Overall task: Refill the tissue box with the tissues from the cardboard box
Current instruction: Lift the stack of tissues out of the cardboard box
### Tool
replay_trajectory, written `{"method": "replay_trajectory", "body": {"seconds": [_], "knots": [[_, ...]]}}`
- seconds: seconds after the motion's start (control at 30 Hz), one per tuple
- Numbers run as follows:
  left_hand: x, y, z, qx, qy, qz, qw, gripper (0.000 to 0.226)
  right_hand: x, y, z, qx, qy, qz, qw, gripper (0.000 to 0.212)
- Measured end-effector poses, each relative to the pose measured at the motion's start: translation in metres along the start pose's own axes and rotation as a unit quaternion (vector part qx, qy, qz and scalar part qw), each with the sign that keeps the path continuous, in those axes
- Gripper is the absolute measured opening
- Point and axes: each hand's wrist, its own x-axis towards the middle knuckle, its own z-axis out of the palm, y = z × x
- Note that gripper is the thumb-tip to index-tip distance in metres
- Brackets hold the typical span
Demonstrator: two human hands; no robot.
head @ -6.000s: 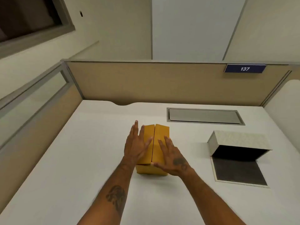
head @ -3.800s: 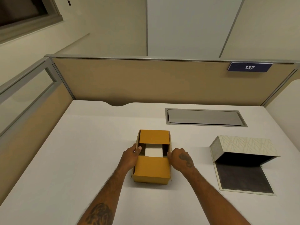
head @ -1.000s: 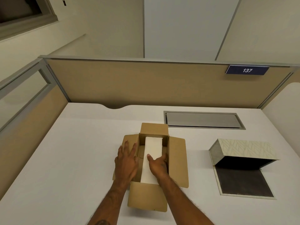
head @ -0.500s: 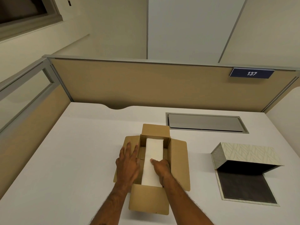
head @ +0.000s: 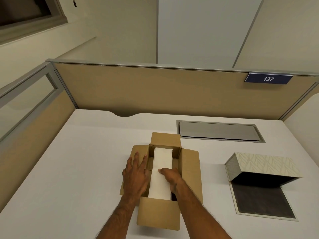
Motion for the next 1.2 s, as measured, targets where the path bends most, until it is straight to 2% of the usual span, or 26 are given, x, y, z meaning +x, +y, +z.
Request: {"method": "replay_trajectory", "body": {"seconds": [0.27, 0.93, 1.2], "knots": [[-0.002, 0.001, 0.0, 0.008, 0.005, -0.004, 1.0, 0.062, 0.001, 0.006, -0.004, 0.046, -0.028, -0.002, 0.999, 0.058], [-0.004, 0.004, -0.005, 0.004, 0.017, -0.012, 1.0, 0.06, -0.011, 0.002, -0.008, 0.101, -0.072, 0.004, 0.992, 0.061], [-0.002, 0.006, -0.014, -0.022, 0.037, -0.022, 0.999, 0.048, -0.028, -0.007, -0.019, 0.137, -0.103, -0.02, 0.985, 0.05]]}}
